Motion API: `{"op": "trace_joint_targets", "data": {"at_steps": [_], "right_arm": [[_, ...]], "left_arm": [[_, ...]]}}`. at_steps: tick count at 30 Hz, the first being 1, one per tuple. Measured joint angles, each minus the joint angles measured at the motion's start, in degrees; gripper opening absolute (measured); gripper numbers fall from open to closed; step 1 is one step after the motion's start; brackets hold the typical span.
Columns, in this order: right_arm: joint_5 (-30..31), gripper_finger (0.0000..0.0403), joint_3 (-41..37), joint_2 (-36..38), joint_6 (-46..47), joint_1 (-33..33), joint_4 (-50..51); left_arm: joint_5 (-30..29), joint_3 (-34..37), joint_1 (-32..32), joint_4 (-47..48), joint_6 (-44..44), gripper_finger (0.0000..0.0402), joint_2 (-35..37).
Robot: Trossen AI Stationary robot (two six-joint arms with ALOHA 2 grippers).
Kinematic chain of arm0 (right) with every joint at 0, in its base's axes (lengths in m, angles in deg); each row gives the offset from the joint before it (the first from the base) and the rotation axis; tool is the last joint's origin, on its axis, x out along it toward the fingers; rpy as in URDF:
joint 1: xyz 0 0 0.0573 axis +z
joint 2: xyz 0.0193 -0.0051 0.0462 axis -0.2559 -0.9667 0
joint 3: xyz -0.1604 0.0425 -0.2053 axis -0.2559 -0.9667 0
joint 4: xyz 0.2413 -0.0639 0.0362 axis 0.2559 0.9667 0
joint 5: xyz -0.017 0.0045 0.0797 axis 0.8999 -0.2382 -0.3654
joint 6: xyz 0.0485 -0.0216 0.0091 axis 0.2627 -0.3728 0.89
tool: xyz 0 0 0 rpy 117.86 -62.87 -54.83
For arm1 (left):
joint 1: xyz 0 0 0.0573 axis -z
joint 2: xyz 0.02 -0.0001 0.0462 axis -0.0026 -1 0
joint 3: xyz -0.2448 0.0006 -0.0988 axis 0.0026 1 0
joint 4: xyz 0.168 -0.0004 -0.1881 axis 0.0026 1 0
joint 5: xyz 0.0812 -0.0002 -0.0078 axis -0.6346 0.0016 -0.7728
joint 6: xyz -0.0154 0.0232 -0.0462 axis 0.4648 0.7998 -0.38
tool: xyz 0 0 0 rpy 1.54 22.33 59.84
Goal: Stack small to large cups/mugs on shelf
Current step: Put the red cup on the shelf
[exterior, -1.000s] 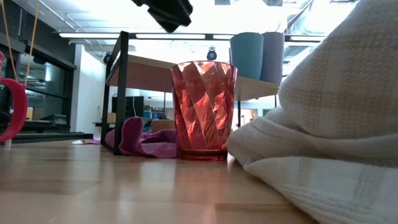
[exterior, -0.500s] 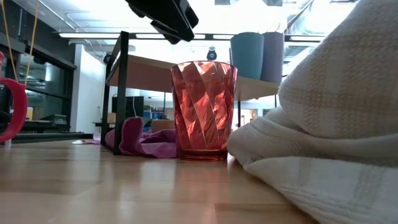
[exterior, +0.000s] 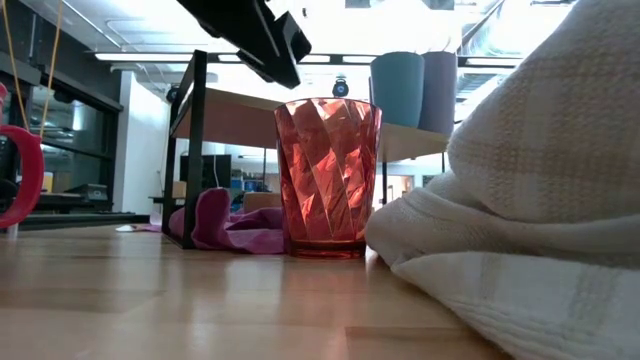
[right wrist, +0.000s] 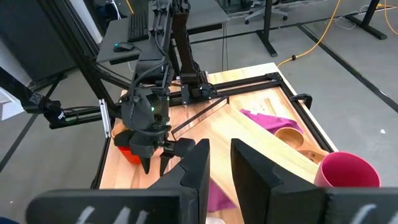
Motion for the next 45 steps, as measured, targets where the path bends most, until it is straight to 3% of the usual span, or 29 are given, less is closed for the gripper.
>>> {"op": "trace_joint_targets", "data": {"at_steps": [18,37,45], "right_arm": [[0.0,0.0058,0.0,0.0,0.0,0.0,0.0],[0.0,0.0058,0.0,0.0,-0.2,0.0,0.1],[0.0,0.0058,0.0,0.0,-0.2,0.0,0.0]], "left_arm": [[-0.7,-0.1,0.0,0.5,2.2,0.0123,-2.3],[-1.4,0.0,0.0,1.1,3.0,0.0121,-3.3],[-0.3,0.0,0.0,1.1,4.1,0.0059,-3.3]]}}
